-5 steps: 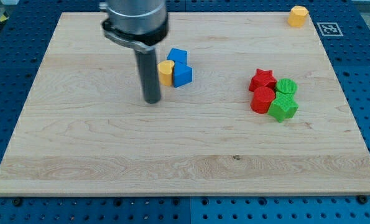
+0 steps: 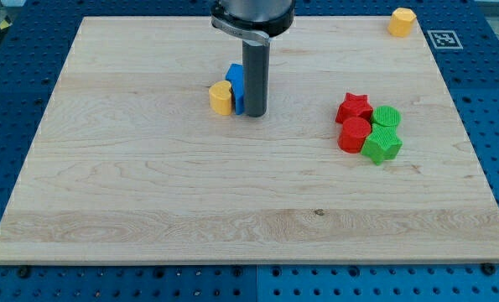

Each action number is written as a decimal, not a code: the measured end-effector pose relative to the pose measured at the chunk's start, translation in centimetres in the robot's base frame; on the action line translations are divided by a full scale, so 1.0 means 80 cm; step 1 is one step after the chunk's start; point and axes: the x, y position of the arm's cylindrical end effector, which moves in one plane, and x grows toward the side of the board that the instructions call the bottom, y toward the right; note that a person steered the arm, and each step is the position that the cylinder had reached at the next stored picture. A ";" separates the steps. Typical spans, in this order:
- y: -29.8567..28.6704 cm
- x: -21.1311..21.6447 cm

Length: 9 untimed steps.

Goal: Move arm to the bottom of yellow hexagon

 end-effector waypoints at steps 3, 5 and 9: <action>-0.008 -0.002; 0.054 -0.006; 0.133 -0.098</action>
